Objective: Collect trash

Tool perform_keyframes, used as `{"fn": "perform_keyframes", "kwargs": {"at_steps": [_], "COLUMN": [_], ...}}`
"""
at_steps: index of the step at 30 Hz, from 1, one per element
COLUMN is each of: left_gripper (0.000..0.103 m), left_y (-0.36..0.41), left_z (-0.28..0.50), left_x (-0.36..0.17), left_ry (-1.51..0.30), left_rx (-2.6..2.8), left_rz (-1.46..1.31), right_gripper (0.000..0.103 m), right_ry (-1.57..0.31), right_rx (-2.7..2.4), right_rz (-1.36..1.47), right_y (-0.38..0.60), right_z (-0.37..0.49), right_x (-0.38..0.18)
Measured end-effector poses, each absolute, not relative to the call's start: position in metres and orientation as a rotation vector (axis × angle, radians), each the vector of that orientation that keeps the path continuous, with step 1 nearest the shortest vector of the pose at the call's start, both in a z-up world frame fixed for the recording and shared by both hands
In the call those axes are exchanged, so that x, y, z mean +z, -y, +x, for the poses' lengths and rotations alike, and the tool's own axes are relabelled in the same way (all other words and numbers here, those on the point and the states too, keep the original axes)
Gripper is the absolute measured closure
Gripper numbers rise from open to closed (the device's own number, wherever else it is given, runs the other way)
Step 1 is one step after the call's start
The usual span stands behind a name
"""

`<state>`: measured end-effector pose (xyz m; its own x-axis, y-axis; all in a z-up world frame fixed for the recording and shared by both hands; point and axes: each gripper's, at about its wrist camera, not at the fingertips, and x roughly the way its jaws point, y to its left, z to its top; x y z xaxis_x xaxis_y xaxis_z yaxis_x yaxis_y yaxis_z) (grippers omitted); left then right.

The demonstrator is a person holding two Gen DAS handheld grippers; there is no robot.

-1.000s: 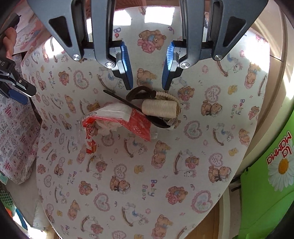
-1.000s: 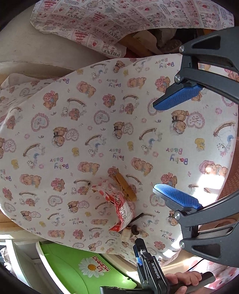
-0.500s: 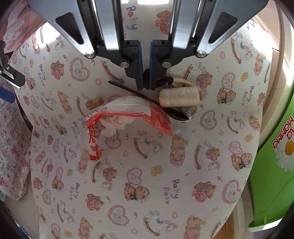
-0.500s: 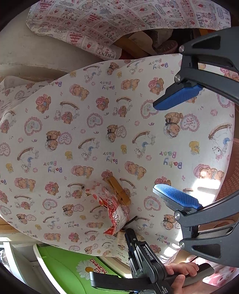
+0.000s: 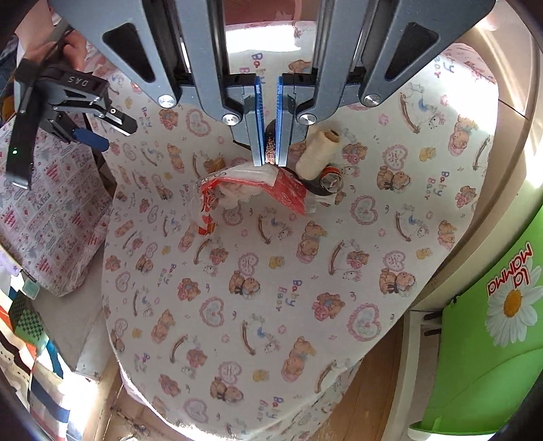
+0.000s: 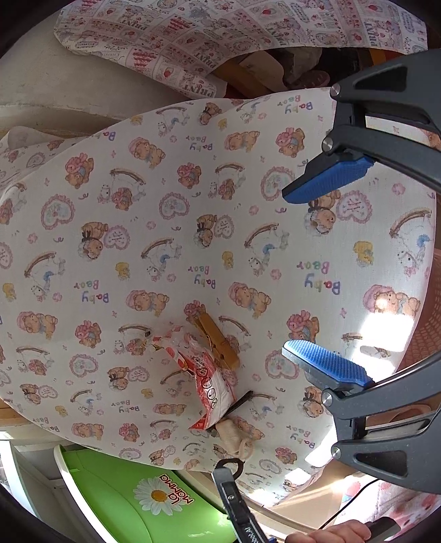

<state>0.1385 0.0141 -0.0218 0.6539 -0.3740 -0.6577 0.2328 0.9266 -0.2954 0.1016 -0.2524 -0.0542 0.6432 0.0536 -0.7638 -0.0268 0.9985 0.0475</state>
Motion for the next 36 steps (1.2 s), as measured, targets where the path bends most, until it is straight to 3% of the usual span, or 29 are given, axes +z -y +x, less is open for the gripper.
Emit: {"fn": "perform_keyframes", "kwargs": {"at_steps": [12, 21, 34, 36], "left_gripper": [0.098, 0.098, 0.097, 0.097], "left_y": [-0.049, -0.086, -0.064, -0.065], "left_z": [0.144, 0.171, 0.162, 0.162], "left_x": [-0.019, -0.073, -0.059, -0.062], "left_ry": [-0.834, -1.069, -1.032, -1.033], "left_rx": [-0.304, -0.515, -0.329, -0.313], "left_rz": [-0.34, -0.802, -0.426, -0.415], "right_gripper": [0.018, 0.017, 0.018, 0.03], "right_ry": [-0.858, -0.878, -0.872, -0.899], "right_rx": [0.05, 0.081, 0.089, 0.105], "right_rz": [0.047, 0.22, 0.248, 0.261], "right_y": [0.235, 0.222, 0.188, 0.183], "right_z": [0.115, 0.14, 0.197, 0.2], "right_x": [-0.053, -0.052, -0.056, -0.065]}}
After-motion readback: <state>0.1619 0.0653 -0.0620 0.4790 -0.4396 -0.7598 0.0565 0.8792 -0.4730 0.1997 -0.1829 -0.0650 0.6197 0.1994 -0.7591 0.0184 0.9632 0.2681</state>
